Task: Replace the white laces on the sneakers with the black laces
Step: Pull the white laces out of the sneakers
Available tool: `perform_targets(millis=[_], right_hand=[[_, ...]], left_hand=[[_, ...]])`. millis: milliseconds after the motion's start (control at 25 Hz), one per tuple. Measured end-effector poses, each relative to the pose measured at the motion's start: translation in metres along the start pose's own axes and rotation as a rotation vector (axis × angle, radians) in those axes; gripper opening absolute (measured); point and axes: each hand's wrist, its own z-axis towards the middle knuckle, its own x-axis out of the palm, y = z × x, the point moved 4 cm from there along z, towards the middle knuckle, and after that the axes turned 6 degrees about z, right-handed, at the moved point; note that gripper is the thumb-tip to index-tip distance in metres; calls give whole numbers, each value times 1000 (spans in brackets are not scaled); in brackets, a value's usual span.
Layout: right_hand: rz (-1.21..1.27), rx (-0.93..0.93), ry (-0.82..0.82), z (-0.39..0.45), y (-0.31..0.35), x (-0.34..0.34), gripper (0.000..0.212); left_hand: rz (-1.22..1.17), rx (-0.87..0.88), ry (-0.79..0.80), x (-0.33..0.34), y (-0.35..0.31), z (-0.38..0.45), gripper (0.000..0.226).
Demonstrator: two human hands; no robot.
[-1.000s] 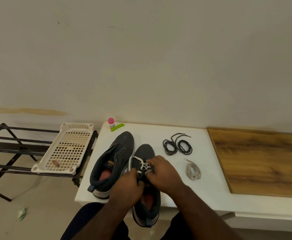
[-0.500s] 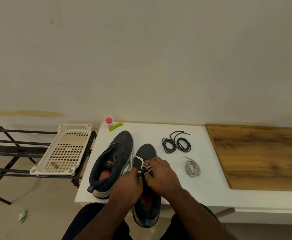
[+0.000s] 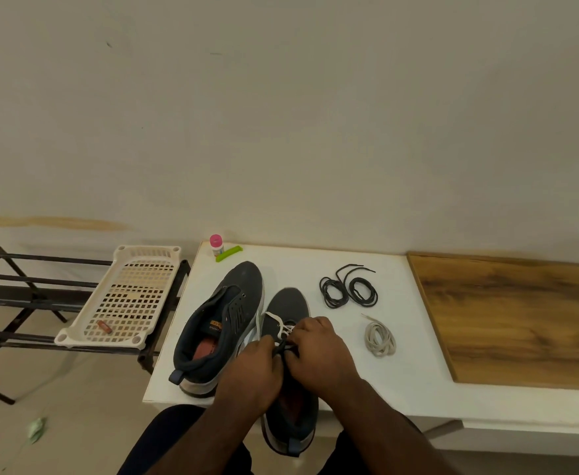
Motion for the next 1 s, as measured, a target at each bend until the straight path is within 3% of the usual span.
perform_targets(millis=[200,400,480,600,680,880,1000], right_hand=[[-59,31,-53,6,4,-6,26],[166,333,-271,-7,-36,-15,16],[198,213,-226,-10,-29,-9,25],[-22,53,-56,-4,1,2,31],[-77,29,-65,-1,4,2,29],[237,399,-332,-9,-55,-24,12],[275,207,-200,-9,-40,-21,41]], left_hand=[[-24,7,-10,1,3,0,13],[-4,9,-20,3,4,2,11],[-11,28,-22,4,2,2,11],[-13,42,-13,5,2,2,11],[-14,26,-10,6,5,3,10],[1,8,-17,7,9,3,10],[3,31,-15,8,6,4,9]])
